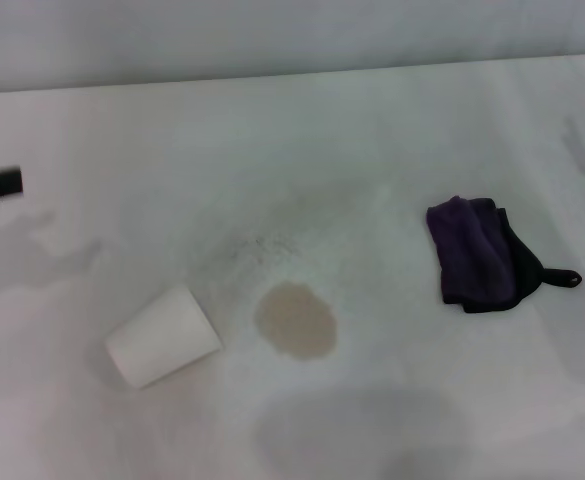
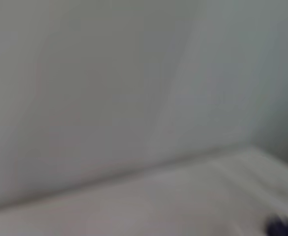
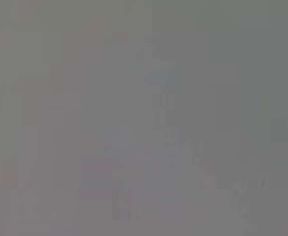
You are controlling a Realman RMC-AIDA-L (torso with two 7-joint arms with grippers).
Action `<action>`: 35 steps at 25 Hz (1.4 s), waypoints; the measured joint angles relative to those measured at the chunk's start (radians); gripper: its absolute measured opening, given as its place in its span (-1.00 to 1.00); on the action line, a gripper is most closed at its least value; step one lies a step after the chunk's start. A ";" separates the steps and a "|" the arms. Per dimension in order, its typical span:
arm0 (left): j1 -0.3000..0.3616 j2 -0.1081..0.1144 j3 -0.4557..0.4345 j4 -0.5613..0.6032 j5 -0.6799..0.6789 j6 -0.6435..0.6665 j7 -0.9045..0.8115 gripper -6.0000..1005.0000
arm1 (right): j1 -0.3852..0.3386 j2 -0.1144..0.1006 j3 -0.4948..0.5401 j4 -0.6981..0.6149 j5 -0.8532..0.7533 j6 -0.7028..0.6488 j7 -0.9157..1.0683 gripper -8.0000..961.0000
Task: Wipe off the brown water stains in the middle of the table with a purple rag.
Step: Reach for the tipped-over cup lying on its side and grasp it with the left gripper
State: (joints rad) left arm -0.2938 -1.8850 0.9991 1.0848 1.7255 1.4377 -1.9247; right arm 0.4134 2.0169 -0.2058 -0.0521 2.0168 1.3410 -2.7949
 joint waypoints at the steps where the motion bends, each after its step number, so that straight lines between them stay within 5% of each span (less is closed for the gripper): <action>1: -0.009 0.005 -0.001 0.019 0.035 0.030 -0.022 0.77 | -0.001 0.000 0.000 0.000 0.003 0.013 0.027 0.76; 8: -0.104 0.005 0.000 0.144 0.338 0.187 -0.153 0.77 | -0.006 0.001 0.000 0.033 0.031 0.082 0.081 0.76; 15: -0.203 0.004 0.042 0.114 0.438 0.229 -0.149 0.77 | -0.012 0.002 0.000 0.073 0.047 0.113 0.103 0.76; 20: -0.269 -0.040 0.114 0.058 0.514 0.228 -0.128 0.77 | -0.021 0.002 0.000 0.099 0.048 0.115 0.105 0.76; 25: -0.318 -0.107 0.125 0.005 0.611 0.215 -0.114 0.77 | -0.022 0.002 0.000 0.120 0.048 0.122 0.105 0.76; 35: -0.327 -0.158 0.142 -0.016 0.647 0.203 -0.098 0.77 | -0.024 0.003 0.000 0.137 0.048 0.130 0.106 0.76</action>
State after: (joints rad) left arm -0.6212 -2.0432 1.1414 1.0687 2.3730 1.6402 -2.0228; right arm 0.3896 2.0196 -0.2055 0.0853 2.0646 1.4711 -2.6892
